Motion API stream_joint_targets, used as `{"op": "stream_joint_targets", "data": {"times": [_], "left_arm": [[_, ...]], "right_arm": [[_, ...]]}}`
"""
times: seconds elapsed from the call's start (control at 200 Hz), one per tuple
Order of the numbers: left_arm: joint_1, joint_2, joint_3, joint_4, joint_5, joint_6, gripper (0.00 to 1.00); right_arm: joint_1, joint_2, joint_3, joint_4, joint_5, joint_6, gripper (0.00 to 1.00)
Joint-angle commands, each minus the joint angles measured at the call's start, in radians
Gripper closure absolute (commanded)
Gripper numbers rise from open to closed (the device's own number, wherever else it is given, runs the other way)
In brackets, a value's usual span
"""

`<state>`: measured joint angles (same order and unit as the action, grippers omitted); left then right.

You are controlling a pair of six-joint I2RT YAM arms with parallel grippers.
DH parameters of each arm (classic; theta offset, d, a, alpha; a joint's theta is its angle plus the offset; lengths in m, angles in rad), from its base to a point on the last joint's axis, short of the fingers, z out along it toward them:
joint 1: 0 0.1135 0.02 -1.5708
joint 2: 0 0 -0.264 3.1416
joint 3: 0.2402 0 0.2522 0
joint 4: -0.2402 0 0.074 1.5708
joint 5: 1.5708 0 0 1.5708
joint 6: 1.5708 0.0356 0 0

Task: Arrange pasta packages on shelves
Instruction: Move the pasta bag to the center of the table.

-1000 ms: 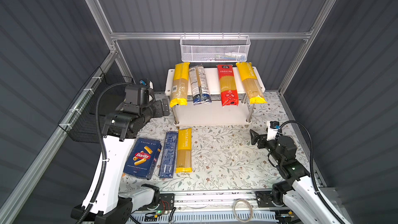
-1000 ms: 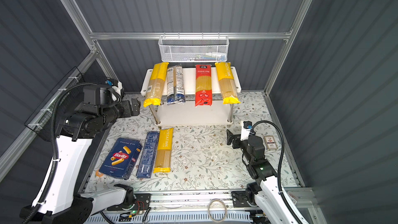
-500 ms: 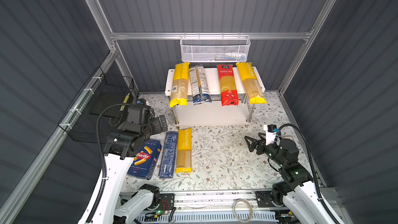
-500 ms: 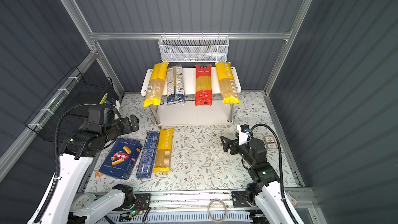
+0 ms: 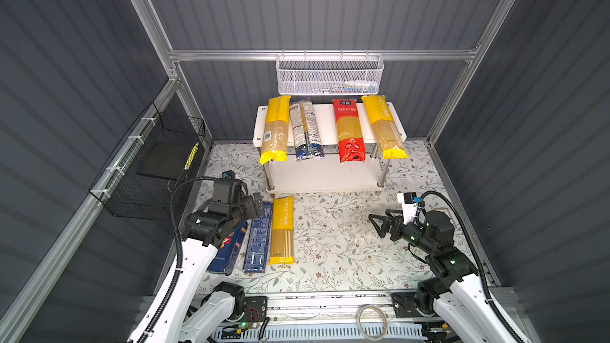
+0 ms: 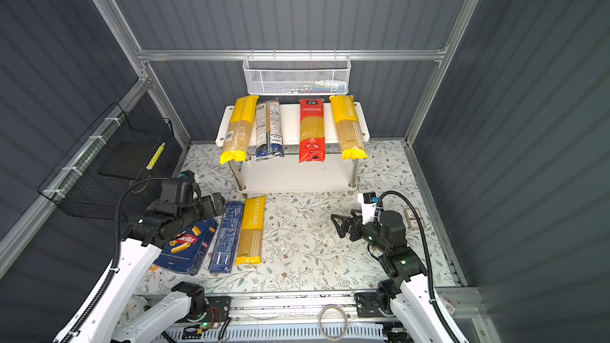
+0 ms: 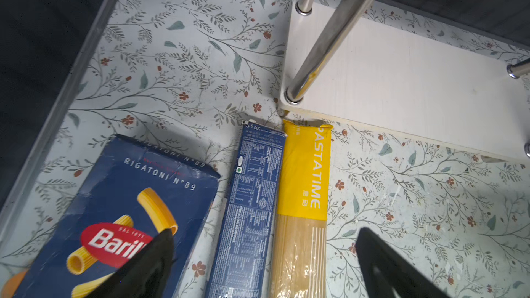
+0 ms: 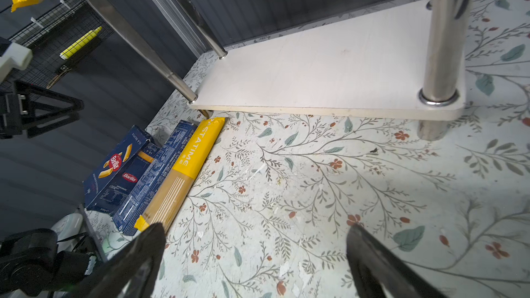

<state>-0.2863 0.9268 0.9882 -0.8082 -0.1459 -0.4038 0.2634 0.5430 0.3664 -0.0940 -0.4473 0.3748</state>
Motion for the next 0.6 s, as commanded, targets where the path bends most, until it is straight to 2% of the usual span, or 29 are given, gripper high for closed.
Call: {"op": "stream_joint_targets", "data": {"times": [0.0, 0.14, 0.3, 0.44, 0.495, 0.59], "left_arm": [[0.006, -0.002, -0.068, 0.109, 0.098, -0.009, 0.0], [0.004, -0.02, -0.15, 0.156, 0.11, -0.043, 0.0], [0.004, -0.04, -0.276, 0.245, 0.144, -0.108, 0.0], [0.004, 0.0, -0.353, 0.356, 0.216, -0.142, 0.0], [0.004, 0.018, -0.373, 0.397, 0.23, -0.142, 0.0], [0.004, 0.044, -0.404, 0.464, 0.272, -0.125, 0.0]], "right_arm": [[0.015, 0.019, -0.002, 0.026, -0.045, 0.03, 0.01], [0.057, 0.071, 0.008, 0.049, -0.033, 0.038, 0.01], [0.164, 0.15, 0.016, 0.084, 0.05, 0.031, 0.01], [0.25, 0.249, 0.067, 0.08, 0.1, 0.014, 0.01], [0.271, 0.268, 0.079, 0.081, 0.162, 0.018, 0.01], [0.296, 0.279, 0.076, 0.106, 0.188, 0.043, 0.01]]}}
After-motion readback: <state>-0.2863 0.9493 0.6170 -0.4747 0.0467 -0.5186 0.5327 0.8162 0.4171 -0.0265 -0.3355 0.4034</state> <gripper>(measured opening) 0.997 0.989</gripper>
